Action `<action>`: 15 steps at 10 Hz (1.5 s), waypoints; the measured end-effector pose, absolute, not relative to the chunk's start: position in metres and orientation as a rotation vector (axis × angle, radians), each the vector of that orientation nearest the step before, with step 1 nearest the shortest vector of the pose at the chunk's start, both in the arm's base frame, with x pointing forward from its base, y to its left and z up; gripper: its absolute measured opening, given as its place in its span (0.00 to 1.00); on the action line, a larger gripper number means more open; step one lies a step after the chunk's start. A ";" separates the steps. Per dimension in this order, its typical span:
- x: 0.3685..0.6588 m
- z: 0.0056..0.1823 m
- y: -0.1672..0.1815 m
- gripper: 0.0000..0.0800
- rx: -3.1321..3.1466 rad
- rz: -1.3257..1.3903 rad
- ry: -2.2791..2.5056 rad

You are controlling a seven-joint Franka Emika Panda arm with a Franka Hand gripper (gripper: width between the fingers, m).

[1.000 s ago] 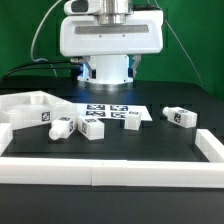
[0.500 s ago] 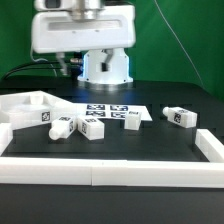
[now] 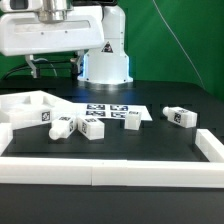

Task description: Assemble one leg

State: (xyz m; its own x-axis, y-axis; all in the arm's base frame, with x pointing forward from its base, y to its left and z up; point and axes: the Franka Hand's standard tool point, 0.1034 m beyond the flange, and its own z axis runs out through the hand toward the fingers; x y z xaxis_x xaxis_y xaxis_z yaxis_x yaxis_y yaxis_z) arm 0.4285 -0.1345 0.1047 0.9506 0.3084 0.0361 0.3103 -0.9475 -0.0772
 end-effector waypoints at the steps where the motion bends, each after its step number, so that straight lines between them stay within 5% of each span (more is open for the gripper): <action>1: 0.428 0.101 -0.143 0.81 -3.005 -0.045 -0.630; 4: 0.434 0.084 -0.198 0.81 -2.995 -0.099 -1.051; 9: 0.429 0.076 -0.203 0.81 -2.990 -0.072 -1.042; 12: 0.416 0.025 -0.244 0.81 -2.961 0.054 -1.050; 15: 0.409 0.009 -0.242 0.81 -2.959 0.087 -1.012</action>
Offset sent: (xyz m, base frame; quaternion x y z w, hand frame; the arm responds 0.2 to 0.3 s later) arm 0.0266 -0.0615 -0.0307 -0.0638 0.0644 -0.2100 0.9735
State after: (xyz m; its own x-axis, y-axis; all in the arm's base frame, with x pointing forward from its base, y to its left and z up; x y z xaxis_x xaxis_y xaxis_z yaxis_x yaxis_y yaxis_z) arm 0.4086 -0.2422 0.0091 0.7894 0.6120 -0.0484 0.6113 -0.7908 -0.0302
